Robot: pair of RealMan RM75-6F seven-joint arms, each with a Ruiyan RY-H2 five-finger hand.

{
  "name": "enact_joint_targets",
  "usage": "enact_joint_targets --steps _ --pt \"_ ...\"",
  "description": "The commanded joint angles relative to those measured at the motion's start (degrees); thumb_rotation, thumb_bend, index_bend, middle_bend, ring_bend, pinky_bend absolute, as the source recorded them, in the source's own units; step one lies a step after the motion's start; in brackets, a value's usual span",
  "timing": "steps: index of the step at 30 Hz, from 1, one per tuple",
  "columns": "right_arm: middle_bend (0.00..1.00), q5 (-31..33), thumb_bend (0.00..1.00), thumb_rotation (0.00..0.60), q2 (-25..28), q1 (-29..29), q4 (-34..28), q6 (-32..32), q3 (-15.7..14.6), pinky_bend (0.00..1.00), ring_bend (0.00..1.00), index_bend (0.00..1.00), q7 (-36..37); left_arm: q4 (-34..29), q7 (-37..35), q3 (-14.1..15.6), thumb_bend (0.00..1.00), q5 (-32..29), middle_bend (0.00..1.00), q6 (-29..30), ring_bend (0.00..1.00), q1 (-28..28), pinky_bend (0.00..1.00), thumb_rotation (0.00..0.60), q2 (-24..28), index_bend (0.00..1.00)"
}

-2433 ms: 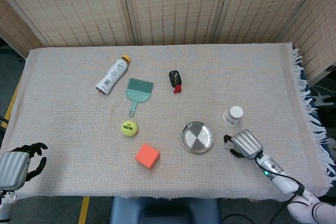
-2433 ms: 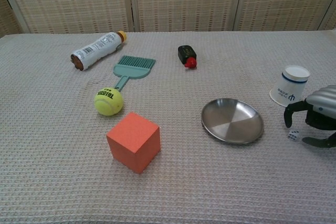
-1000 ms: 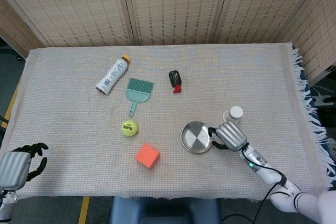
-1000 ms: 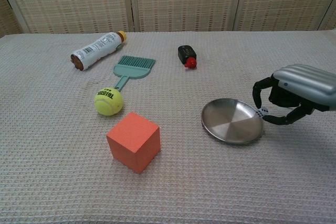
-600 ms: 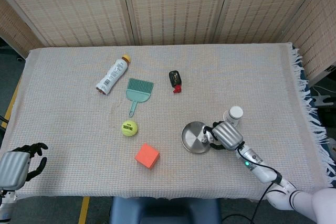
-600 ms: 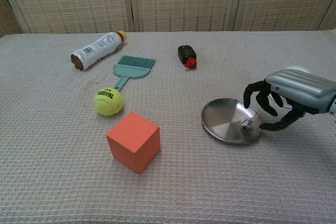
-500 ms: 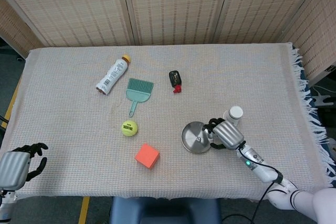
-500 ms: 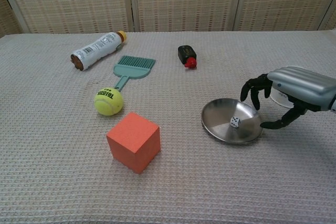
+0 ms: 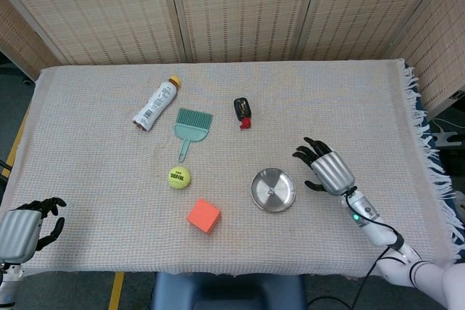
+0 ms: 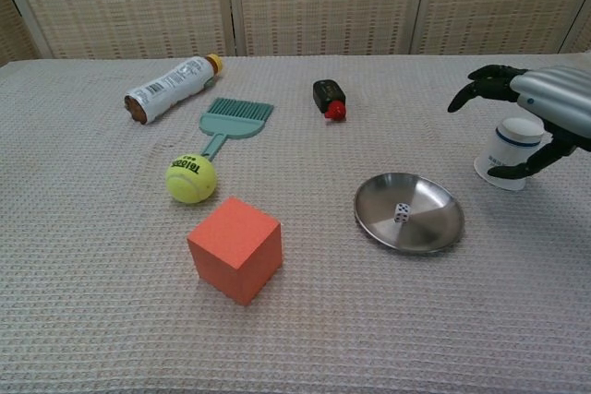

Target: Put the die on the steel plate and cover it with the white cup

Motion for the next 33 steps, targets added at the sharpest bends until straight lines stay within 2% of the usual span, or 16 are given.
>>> enact_joint_targets --steps 1,9,11,15,18,22,33 --pt "0.09 3.28 0.05 0.6 2.76 -0.79 -2.5 -2.92 1.13 0.05 0.0 0.13 -3.88 0.03 0.08 -0.01 0.4 -0.01 0.53 -0.03 0.53 -0.02 0.64 0.6 -0.03 0.42" --pt "0.08 6.06 0.05 0.6 1.8 -0.3 0.86 -6.74 2.12 0.05 0.0 0.13 0.95 0.05 0.91 0.08 0.4 -0.03 0.53 -0.36 0.53 -0.15 0.64 0.6 -0.26 0.42" --pt "0.08 5.61 0.09 0.6 0.62 0.09 3.13 -6.78 2.02 0.07 0.0 0.17 3.26 0.03 1.06 0.11 0.4 -0.02 0.53 -0.42 0.53 -0.17 0.64 0.6 -0.31 0.42" --pt "0.08 4.68 0.26 0.6 -1.82 0.39 7.7 -6.17 1.58 0.14 0.01 0.24 6.47 0.14 1.04 0.06 0.4 -0.13 0.53 -0.53 0.53 -0.22 0.64 0.6 -0.34 0.42" --pt "0.13 3.99 0.32 0.6 -3.27 0.39 10.8 -5.57 1.06 0.2 0.06 0.29 7.63 0.15 0.79 0.03 0.4 -0.15 0.53 -0.44 0.53 -0.18 0.64 0.6 -0.26 0.42" --pt "0.19 3.82 0.33 0.6 -4.44 0.18 13.63 -5.74 0.55 0.25 0.11 0.32 8.65 0.15 0.64 0.03 0.4 -0.1 0.53 -0.31 0.53 -0.15 0.64 0.6 -0.24 0.42" --pt "0.19 3.53 0.33 0.6 -6.17 -0.08 17.52 -5.35 0.03 0.26 0.11 0.31 11.69 0.14 0.96 0.07 0.4 -0.08 0.53 -0.38 0.53 -0.18 0.64 0.6 -0.31 0.42"
